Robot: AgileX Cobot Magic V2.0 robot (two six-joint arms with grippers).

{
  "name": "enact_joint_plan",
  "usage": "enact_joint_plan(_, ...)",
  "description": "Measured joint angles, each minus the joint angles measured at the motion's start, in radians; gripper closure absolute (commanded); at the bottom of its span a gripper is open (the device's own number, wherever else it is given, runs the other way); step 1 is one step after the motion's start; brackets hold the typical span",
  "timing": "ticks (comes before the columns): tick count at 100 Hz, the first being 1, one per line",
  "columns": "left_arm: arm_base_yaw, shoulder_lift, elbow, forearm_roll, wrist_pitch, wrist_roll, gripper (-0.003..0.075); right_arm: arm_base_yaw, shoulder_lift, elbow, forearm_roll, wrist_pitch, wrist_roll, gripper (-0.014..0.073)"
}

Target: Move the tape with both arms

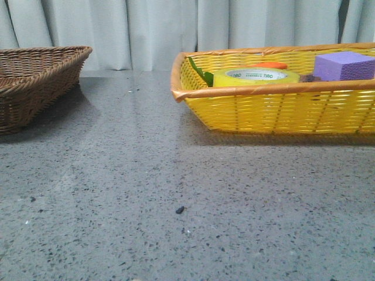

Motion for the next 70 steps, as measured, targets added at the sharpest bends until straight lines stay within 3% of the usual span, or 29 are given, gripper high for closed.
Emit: enact_joint_plan(70, 0.0, 0.0, 0.0, 0.0, -0.002, 0.0, 0.0741, 0.0, 0.0, 0.0, 0.0, -0.099, 0.0, 0.066)
